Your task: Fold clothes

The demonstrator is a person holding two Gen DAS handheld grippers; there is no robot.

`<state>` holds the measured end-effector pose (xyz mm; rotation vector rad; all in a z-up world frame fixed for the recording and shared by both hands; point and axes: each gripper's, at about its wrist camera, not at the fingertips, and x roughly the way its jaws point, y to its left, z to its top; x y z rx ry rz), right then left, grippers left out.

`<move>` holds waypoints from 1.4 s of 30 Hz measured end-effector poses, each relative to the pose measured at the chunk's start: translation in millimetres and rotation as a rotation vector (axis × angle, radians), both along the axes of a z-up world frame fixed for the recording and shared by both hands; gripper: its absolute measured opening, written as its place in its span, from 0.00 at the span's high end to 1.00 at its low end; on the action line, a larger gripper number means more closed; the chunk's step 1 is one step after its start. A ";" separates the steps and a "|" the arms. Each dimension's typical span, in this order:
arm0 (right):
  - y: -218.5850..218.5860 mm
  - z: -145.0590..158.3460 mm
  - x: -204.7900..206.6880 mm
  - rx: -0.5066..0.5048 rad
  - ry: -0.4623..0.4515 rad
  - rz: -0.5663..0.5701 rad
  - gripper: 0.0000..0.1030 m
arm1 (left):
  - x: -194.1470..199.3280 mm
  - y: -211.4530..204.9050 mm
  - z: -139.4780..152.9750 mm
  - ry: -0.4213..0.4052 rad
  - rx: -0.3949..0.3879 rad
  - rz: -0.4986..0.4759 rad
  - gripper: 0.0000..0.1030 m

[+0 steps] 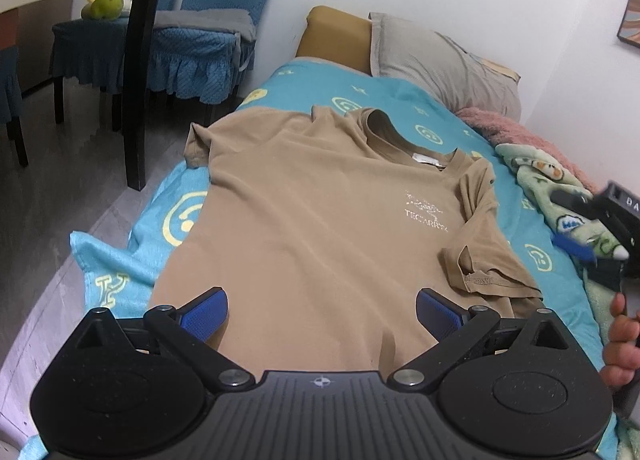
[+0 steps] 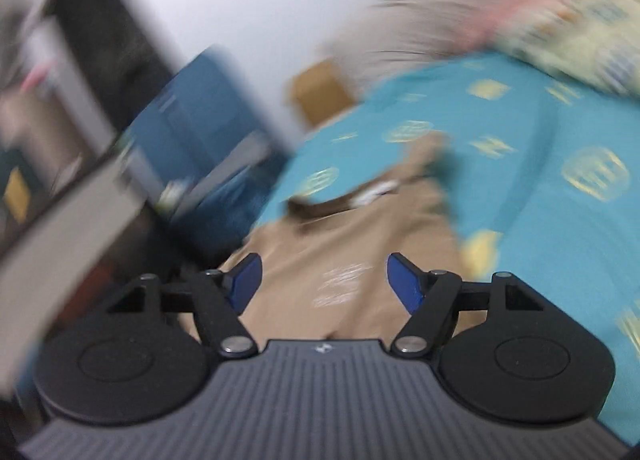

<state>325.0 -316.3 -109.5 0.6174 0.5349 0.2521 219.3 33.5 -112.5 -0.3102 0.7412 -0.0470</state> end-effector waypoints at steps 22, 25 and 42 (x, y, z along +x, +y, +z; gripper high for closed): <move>-46.5 -30.5 -20.0 0.299 0.264 -0.161 0.57 | 7.6 9.2 -8.3 0.031 -0.043 0.042 0.02; -46.2 -46.9 -20.9 0.454 0.340 -0.132 0.56 | 7.2 8.3 -6.8 0.025 -0.047 0.033 0.02; -61.5 -87.5 -2.7 0.619 0.316 -0.343 0.84 | 7.0 4.3 -4.8 0.017 -0.026 0.014 0.02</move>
